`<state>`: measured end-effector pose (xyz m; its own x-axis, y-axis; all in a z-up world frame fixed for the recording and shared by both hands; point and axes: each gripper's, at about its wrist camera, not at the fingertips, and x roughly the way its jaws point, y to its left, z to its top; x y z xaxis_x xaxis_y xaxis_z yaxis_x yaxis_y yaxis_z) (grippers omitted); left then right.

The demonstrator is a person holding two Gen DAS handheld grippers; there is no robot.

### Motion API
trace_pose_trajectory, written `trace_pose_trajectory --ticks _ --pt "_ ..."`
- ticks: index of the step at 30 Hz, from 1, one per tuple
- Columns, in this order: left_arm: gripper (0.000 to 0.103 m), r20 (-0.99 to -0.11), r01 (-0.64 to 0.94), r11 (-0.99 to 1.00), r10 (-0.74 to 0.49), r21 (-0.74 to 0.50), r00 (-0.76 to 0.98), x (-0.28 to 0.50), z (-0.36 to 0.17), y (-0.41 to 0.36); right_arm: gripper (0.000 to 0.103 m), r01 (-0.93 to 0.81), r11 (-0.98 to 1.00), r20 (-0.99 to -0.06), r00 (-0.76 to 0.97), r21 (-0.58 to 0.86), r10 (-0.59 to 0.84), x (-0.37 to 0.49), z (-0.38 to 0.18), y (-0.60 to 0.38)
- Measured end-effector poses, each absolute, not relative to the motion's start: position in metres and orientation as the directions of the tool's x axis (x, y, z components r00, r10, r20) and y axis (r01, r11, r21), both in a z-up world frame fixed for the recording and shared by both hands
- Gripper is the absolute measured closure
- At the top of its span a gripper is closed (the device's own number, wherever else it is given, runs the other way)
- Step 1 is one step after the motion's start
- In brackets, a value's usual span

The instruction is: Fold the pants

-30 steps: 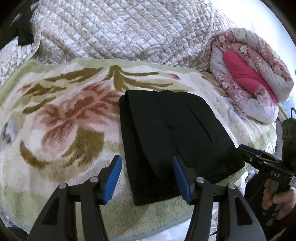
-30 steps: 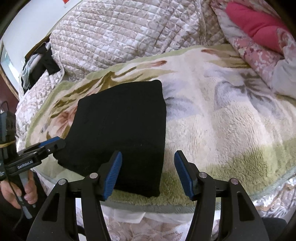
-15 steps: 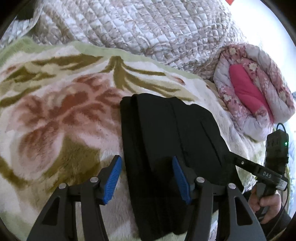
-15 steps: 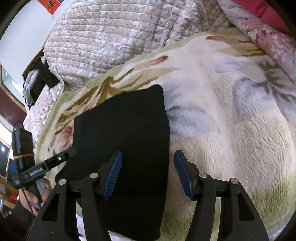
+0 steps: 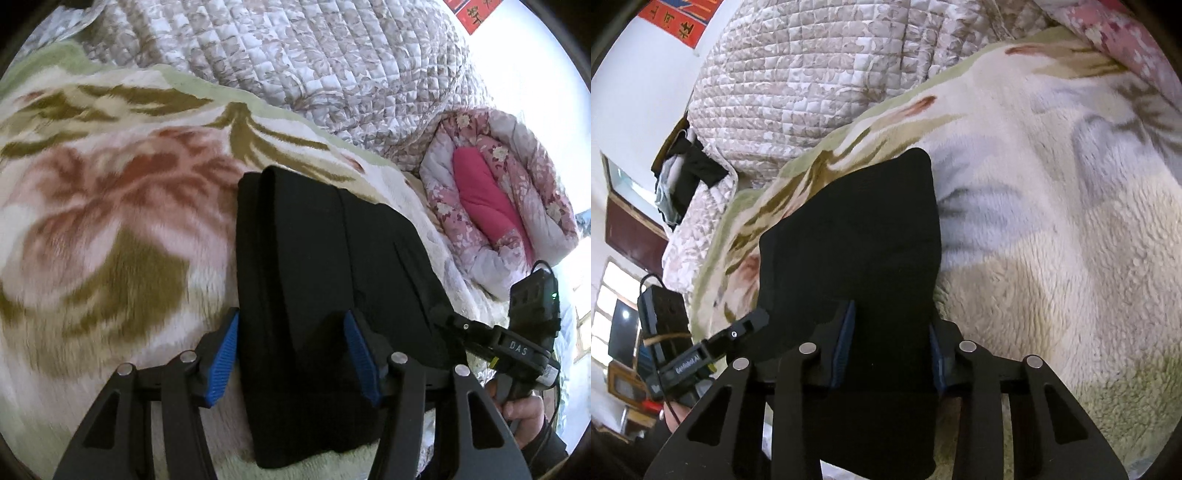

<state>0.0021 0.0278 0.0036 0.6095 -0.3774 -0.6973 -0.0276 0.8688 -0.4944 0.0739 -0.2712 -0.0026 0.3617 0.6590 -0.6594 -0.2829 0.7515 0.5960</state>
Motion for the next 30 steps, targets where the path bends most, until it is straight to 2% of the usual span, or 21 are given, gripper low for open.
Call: trace_pose_trajectory --ticks 2,5,6,7,10,13,23,30 --pt "0.044 -0.707 -0.025 0.875 -0.372 -0.483 0.602 0.008 0.004 0.026 0.068 -0.276 0.745 -0.659 0.349 0.607 0.666 0.084 -0.005 -0.270" --pt "0.047 -0.714 -0.033 0.872 -0.378 -0.489 0.590 0.021 0.006 0.028 0.076 -0.284 0.754 -0.673 0.340 0.592 0.657 0.093 -0.004 -0.262" --pt "0.052 -0.719 -0.035 0.876 -0.372 -0.481 0.587 0.023 0.007 0.027 0.084 -0.287 0.758 -0.678 0.339 0.585 0.652 0.092 -0.002 -0.260" --pt "0.059 -0.724 -0.032 0.880 -0.368 -0.474 0.584 0.024 0.010 0.025 0.087 -0.295 0.757 -0.675 0.343 0.583 0.653 0.090 0.001 -0.260" --pt "0.074 -0.724 -0.018 0.894 -0.350 -0.447 0.594 0.018 0.022 0.022 0.088 -0.303 0.750 -0.660 0.356 0.588 0.662 0.083 0.013 -0.260" --pt "0.080 -0.711 -0.004 0.888 -0.365 -0.459 0.601 0.016 0.036 0.023 0.089 -0.324 0.736 -0.635 0.372 0.594 0.676 0.080 0.029 -0.257" --pt "0.081 -0.660 0.059 0.909 -0.344 -0.413 0.668 0.047 0.077 0.038 0.089 -0.431 0.704 -0.582 0.398 0.564 0.709 0.118 0.070 -0.228" --pt "0.081 -0.651 0.058 0.930 -0.298 -0.364 0.698 0.094 0.084 0.060 0.089 -0.481 0.708 -0.585 0.405 0.517 0.702 0.166 0.079 -0.193"
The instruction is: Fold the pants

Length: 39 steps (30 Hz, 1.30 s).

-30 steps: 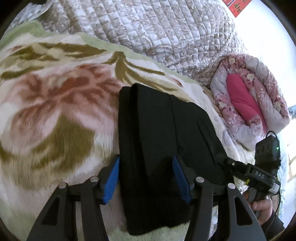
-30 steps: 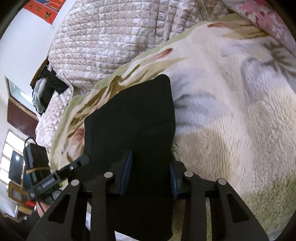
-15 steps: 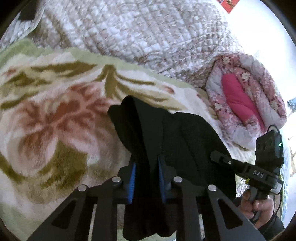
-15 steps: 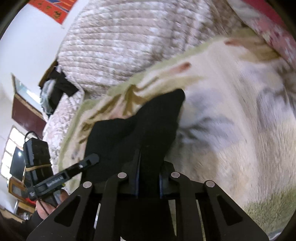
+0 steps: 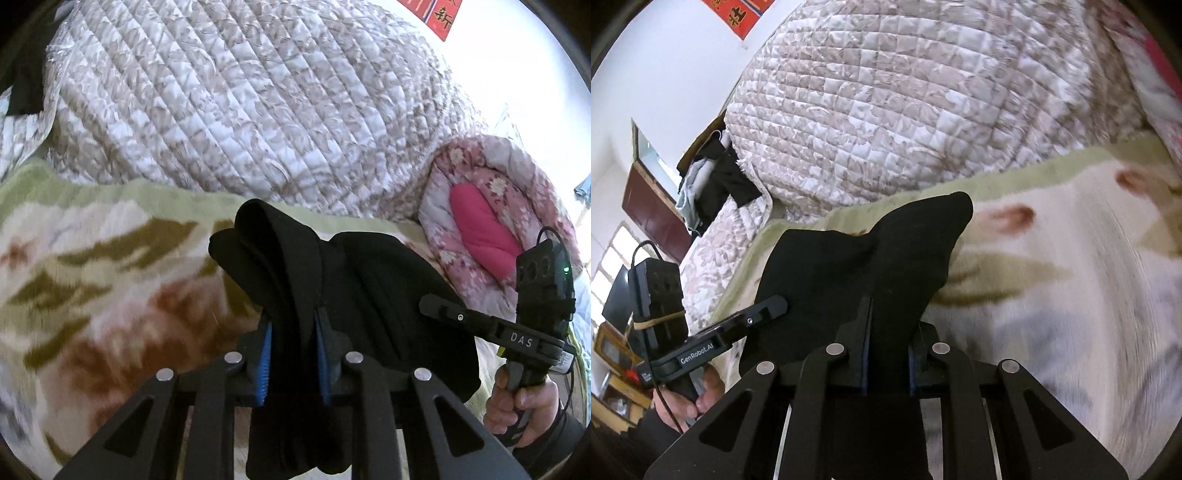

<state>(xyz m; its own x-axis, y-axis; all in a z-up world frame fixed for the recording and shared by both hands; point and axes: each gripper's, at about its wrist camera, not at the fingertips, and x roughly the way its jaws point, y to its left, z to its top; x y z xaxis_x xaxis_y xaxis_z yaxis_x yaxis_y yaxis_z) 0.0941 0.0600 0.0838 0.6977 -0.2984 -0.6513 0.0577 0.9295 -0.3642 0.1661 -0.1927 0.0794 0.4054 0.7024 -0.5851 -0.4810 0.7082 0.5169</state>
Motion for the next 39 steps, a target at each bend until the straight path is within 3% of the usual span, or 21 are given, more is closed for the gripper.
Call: trace_pose_trajectory --ticks 6,10,12,18,23,26,32,34,36,39 --pt "0.079 -0.658 0.044 0.940 -0.271 -0.340 0.702 0.130 0.069 0.071 0.085 -0.493 0.726 -0.604 0.415 0.479 0.680 0.203 0.067 -0.177" --pt "0.074 -0.744 -0.046 0.946 -0.222 -0.321 0.630 0.155 0.023 0.083 0.076 -0.435 0.816 -0.715 0.421 0.380 0.558 0.222 0.035 -0.174" --pt "0.070 -0.751 -0.076 0.936 -0.225 -0.344 0.620 0.150 0.010 0.092 0.074 -0.432 0.834 -0.721 0.448 0.343 0.528 0.215 0.031 -0.183" --pt "0.073 -0.719 -0.107 0.944 -0.162 -0.313 0.676 0.116 0.030 0.098 0.073 -0.446 0.853 -0.682 0.535 0.272 0.498 0.179 0.053 -0.199" --pt "0.073 -0.662 -0.006 0.953 -0.205 -0.302 0.721 0.082 0.059 0.065 0.073 -0.513 0.830 -0.680 0.530 0.218 0.506 0.143 0.052 -0.182" --pt "0.073 -0.711 0.019 0.964 -0.207 -0.264 0.672 0.081 0.041 0.046 0.073 -0.514 0.837 -0.769 0.453 0.189 0.451 0.146 0.024 -0.170" --pt "0.073 -0.729 -0.012 0.971 -0.171 -0.239 0.663 0.070 0.048 0.046 0.073 -0.519 0.836 -0.743 0.487 0.177 0.459 0.124 0.052 -0.178" --pt "0.073 -0.732 -0.021 0.977 -0.145 -0.212 0.665 0.061 0.054 0.042 0.068 -0.513 0.841 -0.739 0.497 0.174 0.455 0.113 0.057 -0.180" --pt "0.072 -0.751 -0.044 0.978 -0.126 -0.202 0.648 0.052 0.054 0.038 0.053 -0.507 0.842 -0.735 0.497 0.186 0.462 0.097 0.059 -0.184" --pt "0.072 -0.768 -0.052 0.977 -0.130 -0.207 0.627 0.032 0.051 0.033 0.052 -0.503 0.846 -0.737 0.503 0.176 0.452 0.076 0.058 -0.187"
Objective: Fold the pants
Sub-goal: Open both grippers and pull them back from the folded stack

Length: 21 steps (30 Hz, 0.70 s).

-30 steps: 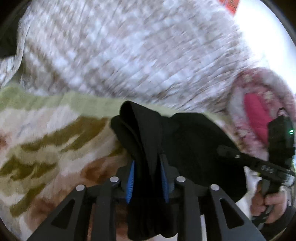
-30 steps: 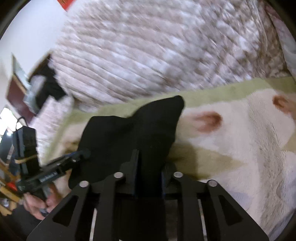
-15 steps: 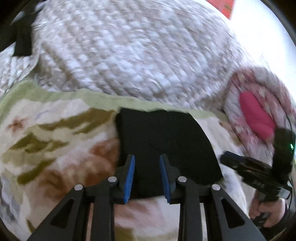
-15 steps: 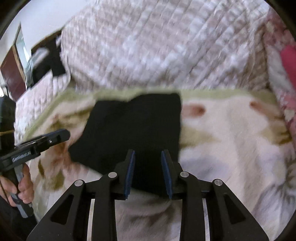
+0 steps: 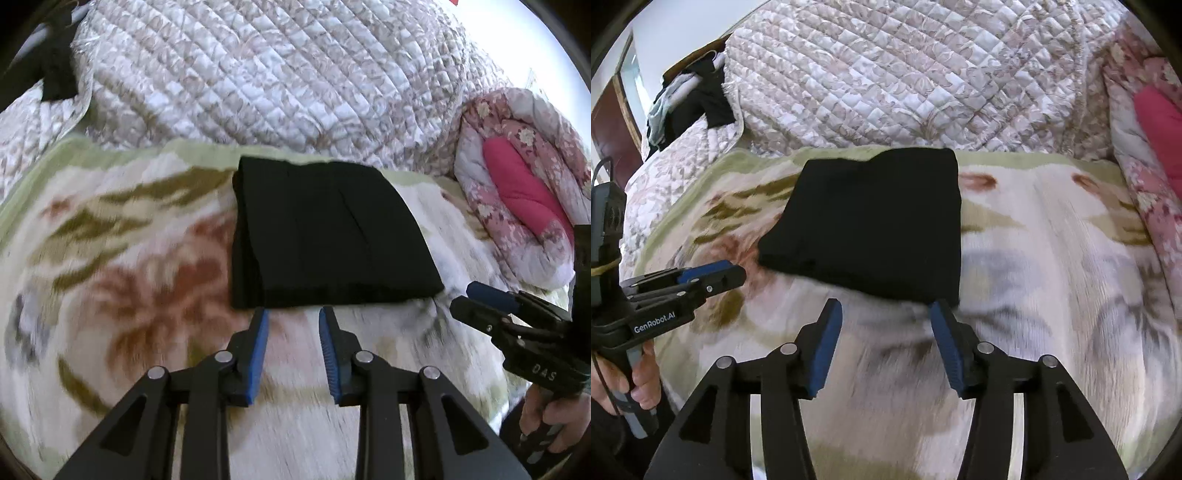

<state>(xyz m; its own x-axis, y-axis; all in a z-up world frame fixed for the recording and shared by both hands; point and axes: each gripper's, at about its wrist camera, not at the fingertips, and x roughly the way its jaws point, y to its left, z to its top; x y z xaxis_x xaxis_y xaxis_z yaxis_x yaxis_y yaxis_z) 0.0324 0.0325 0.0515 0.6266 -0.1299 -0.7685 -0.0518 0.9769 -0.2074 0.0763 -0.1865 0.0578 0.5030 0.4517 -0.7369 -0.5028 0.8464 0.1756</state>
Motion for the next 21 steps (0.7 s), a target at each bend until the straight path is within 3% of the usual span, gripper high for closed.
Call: trace_pose_trajectory --ticks 17,21 --pt "0.067 -0.802 -0.066 0.992 -0.050 -0.111 0.596 0.005 0.020 0.018 0.052 -0.476 0.872 -0.804 0.470 0.116 0.364 0.054 0.013 -0.188" --pt "0.066 -0.813 -0.070 0.992 -0.048 -0.109 0.580 0.008 0.010 0.020 0.046 -0.481 0.869 -0.796 0.479 0.114 0.370 0.053 0.009 -0.186"
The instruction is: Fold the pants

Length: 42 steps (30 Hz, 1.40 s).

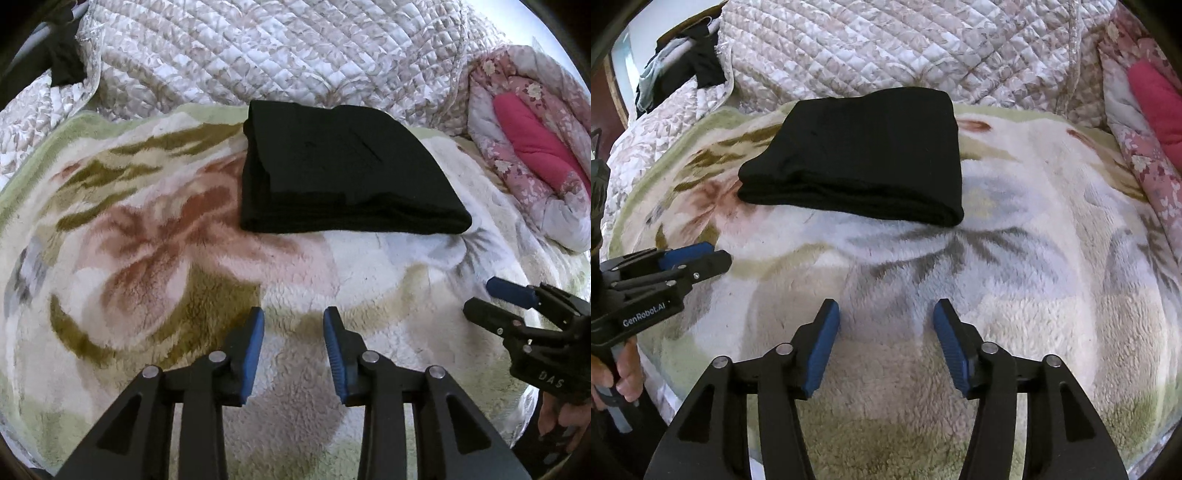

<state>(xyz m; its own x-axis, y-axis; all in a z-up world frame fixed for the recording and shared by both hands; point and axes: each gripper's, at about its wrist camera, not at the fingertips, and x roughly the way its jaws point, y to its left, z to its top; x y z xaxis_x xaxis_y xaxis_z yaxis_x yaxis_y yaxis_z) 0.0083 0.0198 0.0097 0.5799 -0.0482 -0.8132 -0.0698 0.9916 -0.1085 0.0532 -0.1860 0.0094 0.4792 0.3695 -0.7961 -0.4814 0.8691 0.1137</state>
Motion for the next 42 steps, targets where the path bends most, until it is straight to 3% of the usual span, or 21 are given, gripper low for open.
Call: trace_pose_trajectory --ticks 4,19,26,42 --pt "0.058 -0.807 -0.056 0.993 -0.050 -0.103 0.588 0.010 0.009 0.016 0.043 -0.477 0.871 -0.798 0.476 0.119 0.370 0.057 0.007 -0.183" --pt "0.056 -0.794 -0.053 0.993 -0.052 -0.105 0.606 0.025 0.023 0.018 0.039 -0.468 0.871 -0.773 0.494 0.148 0.397 0.072 0.025 -0.184" --pt "0.057 -0.786 -0.059 0.992 -0.050 -0.109 0.616 0.040 0.024 0.019 0.057 -0.471 0.869 -0.787 0.475 0.151 0.394 0.082 0.017 -0.179" --pt "0.057 -0.788 -0.048 0.997 -0.019 -0.062 0.615 0.034 0.007 0.011 0.053 -0.480 0.864 -0.791 0.465 0.151 0.397 0.079 0.002 -0.178"
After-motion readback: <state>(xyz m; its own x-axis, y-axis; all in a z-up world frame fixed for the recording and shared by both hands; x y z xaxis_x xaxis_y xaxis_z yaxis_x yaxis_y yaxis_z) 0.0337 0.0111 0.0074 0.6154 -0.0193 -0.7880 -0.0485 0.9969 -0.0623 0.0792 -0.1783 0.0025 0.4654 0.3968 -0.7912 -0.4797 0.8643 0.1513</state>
